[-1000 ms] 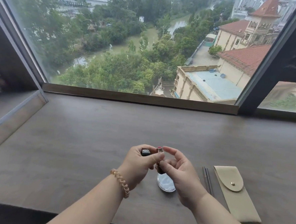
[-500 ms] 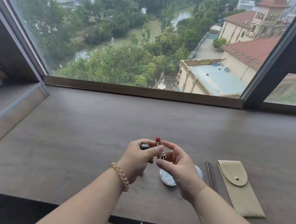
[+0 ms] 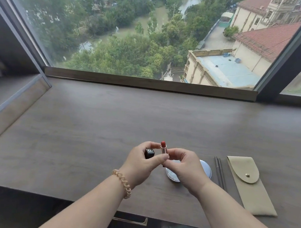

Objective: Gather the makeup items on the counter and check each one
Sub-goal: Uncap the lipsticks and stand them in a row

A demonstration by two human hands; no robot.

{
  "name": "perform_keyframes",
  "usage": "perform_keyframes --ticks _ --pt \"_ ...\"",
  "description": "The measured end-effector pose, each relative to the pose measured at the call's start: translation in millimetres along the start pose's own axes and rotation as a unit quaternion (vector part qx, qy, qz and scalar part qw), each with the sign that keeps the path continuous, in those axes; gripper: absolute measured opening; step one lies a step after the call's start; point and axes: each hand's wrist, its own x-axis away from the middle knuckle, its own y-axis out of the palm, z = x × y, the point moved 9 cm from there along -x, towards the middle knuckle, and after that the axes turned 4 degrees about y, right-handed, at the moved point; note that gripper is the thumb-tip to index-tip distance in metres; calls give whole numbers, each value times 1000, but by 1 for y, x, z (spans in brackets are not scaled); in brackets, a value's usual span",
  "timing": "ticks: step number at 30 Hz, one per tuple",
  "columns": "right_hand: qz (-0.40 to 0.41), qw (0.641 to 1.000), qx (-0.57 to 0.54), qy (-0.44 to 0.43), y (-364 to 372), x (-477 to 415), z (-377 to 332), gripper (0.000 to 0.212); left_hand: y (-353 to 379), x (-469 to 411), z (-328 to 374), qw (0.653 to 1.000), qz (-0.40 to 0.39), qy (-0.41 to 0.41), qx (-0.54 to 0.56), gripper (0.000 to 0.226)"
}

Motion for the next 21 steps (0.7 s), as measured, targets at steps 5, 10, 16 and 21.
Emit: perform_keyframes --ticks 5,10,16,21 --pt "53 997 42 25 -5 -12 28 14 -32 8 -29 994 104 -11 24 15" --pt "65 970 232 5 6 -23 47 14 -34 16 -54 975 105 48 -191 8" --pt "106 934 340 -32 8 -31 46 15 -25 20 -77 960 142 100 -218 30" --pt "101 912 393 -68 13 -40 45 14 -10 20 -83 952 167 107 -235 28"
